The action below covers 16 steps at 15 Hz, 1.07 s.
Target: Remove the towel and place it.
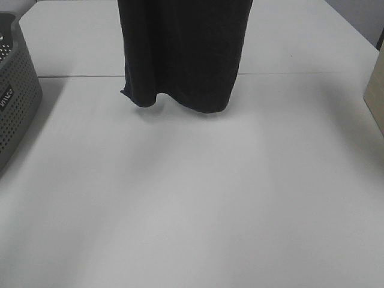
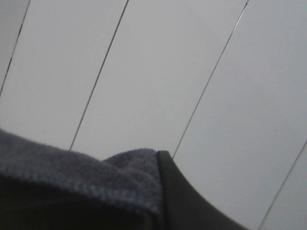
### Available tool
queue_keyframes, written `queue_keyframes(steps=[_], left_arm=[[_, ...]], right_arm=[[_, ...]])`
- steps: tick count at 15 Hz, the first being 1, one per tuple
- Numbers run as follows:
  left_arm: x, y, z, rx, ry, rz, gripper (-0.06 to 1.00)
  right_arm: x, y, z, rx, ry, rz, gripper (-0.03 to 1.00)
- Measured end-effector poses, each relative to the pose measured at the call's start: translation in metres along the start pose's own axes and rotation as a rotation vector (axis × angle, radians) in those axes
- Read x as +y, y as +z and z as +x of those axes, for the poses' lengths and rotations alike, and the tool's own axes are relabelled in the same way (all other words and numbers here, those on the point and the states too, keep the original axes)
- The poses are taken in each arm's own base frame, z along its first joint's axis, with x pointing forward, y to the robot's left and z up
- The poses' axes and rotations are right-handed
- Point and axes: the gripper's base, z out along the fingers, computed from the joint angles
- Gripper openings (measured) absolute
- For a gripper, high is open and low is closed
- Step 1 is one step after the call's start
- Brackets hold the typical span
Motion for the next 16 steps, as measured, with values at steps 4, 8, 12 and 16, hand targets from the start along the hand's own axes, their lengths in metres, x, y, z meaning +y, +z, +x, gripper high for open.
queue_keyframes(steps=[4,8,12,16], left_arm=[[0.002,0.015,0.042,0.028,-0.258,-0.068,0.0],[-0.002,0.032,0.056,0.0,-0.27,-0.099,0.0],[-0.005,0.051,0.07,-0.053,-0.258,-0.138,0.0],[-0.012,0.066,0.092,-0.069,-0.229,-0.136,0.0]], right_arm=[[-0.001,0.027,0.03,-0.019,0.179,-0.017,0.01],[0.002,0.046,0.033,-0.064,0.202,-0.014,0.01],[0.004,0.062,0.035,-0.11,0.203,-0.011,0.01],[-0.011,0.072,0.039,-0.154,0.192,0.024,0.01]])
